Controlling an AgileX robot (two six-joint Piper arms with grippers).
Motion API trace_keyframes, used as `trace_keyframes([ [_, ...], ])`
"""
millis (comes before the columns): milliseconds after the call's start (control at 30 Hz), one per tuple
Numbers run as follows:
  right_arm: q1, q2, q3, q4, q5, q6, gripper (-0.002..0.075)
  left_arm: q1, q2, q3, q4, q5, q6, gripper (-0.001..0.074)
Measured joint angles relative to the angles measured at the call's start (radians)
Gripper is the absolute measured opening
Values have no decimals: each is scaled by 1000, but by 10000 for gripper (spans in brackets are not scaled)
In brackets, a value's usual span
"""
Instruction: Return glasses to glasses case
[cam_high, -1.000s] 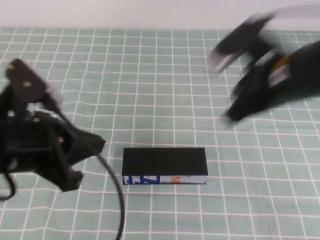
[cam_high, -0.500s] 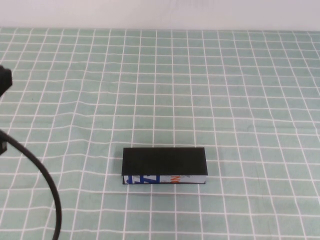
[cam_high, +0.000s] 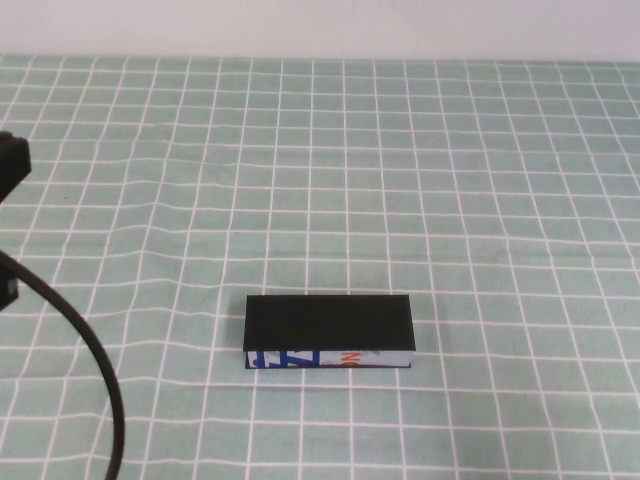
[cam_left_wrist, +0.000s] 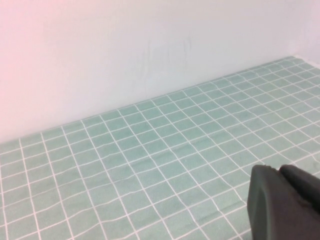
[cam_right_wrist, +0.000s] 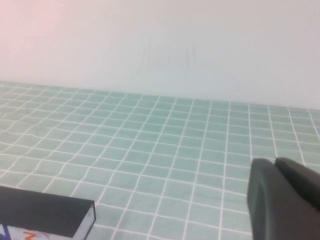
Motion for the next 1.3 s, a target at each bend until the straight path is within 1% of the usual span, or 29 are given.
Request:
trace_keyframes([
  [133, 0, -2, 12, 0, -25, 0, -13, 0, 0, 0, -2, 0, 0, -6],
  [1100, 0, -2, 20, 0, -23, 0, -13, 0, 0, 0, -2, 8, 0, -5],
  [1200, 0, -2, 20, 0, -22, 0, -13, 0, -36, 50, 4, -26, 0, -6],
  [1300, 0, -2, 20, 0, -22, 0, -13, 0, -144, 167, 38, -42, -12, -6],
])
